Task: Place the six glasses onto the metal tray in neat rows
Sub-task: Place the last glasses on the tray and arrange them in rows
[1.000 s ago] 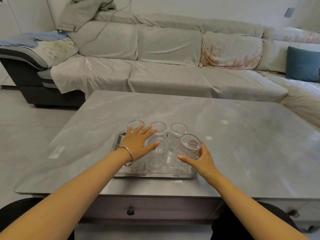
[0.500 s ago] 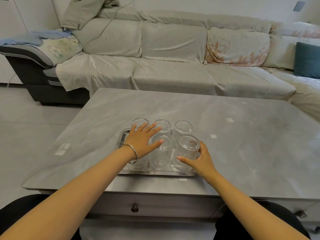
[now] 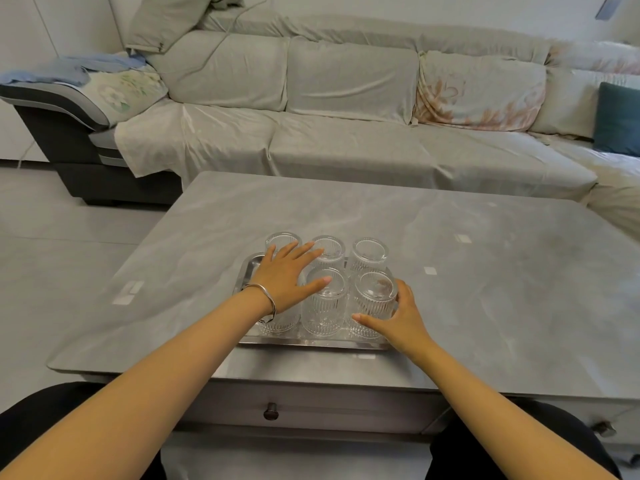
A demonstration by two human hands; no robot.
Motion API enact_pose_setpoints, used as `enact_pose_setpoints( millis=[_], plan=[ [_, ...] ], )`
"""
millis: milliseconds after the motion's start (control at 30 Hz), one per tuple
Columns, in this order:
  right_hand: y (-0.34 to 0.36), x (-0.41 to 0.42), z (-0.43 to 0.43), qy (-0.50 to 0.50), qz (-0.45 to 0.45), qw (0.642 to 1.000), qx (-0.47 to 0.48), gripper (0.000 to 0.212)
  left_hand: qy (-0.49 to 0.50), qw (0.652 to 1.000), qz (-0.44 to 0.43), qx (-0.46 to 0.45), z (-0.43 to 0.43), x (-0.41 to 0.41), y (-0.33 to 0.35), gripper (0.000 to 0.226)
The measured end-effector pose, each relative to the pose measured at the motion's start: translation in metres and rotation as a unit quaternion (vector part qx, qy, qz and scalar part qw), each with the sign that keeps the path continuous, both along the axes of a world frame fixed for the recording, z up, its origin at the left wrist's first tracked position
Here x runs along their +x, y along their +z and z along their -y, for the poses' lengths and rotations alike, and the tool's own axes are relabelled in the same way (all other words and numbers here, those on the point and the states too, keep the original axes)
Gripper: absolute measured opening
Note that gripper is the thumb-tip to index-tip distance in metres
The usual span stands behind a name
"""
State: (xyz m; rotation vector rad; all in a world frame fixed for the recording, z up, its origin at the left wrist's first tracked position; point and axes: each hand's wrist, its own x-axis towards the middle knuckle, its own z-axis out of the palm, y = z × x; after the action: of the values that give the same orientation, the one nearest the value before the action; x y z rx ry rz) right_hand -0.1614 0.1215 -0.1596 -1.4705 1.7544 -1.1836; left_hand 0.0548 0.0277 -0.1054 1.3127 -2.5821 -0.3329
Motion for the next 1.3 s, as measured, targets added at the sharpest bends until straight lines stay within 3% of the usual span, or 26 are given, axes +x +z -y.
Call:
enact_pose_setpoints(
  millis=[133,267,333,533,800,1067,1300],
  plan=[
    [0.005,-0.002,0.000,0.018,0.006,1.000,0.015,0.110,0.026,0.991,-0.130,-0.012,0.003,0.019,0.002,0.097],
    [0.019,-0.017,0.010,0.069,0.039,0.995,0.068,0.132,0.066,0.958,-0.240,0.144,0.007,0.048,-0.009,0.134],
    [0.025,-0.022,0.015,0.106,0.033,0.988,0.106,0.137,0.080,0.944,-0.246,0.203,0.011,0.059,-0.017,0.143],
    [0.027,-0.031,0.027,0.154,0.001,0.976,0.155,0.147,0.048,0.950,-0.192,0.242,0.011,0.069,-0.041,0.134],
    [0.015,-0.037,0.028,0.193,-0.076,0.963,0.171,0.142,0.051,0.953,-0.188,0.231,0.019,0.062,-0.049,0.151],
    [0.013,-0.035,0.029,0.201,-0.060,0.961,0.178,0.140,0.036,0.956,-0.195,0.217,0.020,0.061,-0.051,0.146],
    [0.013,-0.027,0.024,0.166,-0.043,0.968,0.185,0.151,0.024,0.955,-0.205,0.214,0.020,0.062,-0.051,0.143]
  ],
)
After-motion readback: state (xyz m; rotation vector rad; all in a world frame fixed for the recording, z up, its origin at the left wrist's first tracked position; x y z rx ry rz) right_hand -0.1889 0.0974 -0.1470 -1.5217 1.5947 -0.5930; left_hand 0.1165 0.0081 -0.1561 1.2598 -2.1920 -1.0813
